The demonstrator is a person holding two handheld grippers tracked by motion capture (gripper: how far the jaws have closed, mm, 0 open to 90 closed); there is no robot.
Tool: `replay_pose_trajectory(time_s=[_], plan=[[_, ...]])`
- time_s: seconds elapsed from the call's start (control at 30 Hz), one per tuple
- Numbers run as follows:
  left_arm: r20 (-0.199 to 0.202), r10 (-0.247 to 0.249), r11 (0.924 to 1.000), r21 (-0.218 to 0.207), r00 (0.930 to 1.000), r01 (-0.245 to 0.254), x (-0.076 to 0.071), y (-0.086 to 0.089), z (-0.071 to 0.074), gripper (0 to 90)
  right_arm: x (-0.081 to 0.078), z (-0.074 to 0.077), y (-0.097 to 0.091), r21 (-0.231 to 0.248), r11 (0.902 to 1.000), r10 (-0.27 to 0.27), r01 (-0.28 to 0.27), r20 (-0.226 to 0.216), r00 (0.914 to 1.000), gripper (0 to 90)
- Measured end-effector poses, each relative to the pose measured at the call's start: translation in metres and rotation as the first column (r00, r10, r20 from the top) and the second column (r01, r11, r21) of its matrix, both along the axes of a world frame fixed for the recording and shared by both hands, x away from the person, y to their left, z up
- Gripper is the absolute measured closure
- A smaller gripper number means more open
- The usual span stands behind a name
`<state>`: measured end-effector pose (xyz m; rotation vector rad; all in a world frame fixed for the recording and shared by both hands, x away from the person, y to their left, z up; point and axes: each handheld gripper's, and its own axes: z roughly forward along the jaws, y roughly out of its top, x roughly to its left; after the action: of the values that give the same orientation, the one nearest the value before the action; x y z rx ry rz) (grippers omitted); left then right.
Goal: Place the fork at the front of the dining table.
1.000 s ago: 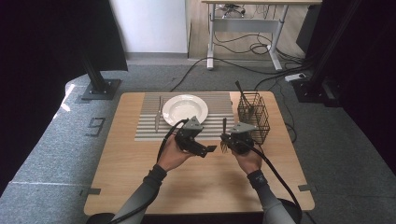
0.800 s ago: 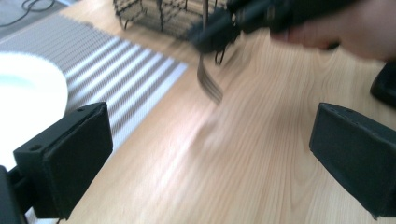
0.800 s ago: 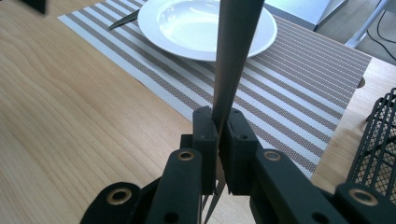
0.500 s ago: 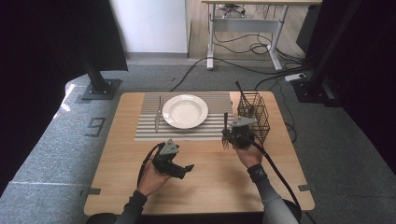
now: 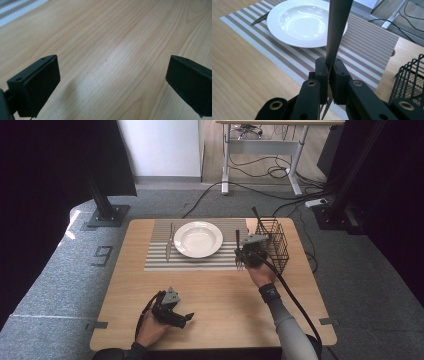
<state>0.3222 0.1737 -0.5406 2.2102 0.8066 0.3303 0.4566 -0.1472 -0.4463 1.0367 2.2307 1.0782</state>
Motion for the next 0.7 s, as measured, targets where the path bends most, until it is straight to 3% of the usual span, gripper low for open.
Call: replay_pose_trajectory(time_s=[0.37,0.57,0.7], plan=[[-0.055,0.026,0.9969,0.076,0.9982,-0.022,0.002,-0.002,-0.009,0.0,0.030,0.005,0.015,-0.041,0.9985,-0.038,0.038,-0.017,0.9991,84.0],[-0.055,0.028,0.9970,0.073,0.9981,-0.024,0.001,-0.002,-0.009,0.0,0.044,0.003,0.020,-0.060,0.9966,-0.059,0.057,-0.027,0.9979,84.0],[-0.055,0.030,0.9970,0.073,0.9981,-0.026,0.001,-0.003,-0.009,0.0,0.057,-0.003,0.026,-0.099,0.9924,-0.077,0.073,-0.035,0.9964,84.0]])
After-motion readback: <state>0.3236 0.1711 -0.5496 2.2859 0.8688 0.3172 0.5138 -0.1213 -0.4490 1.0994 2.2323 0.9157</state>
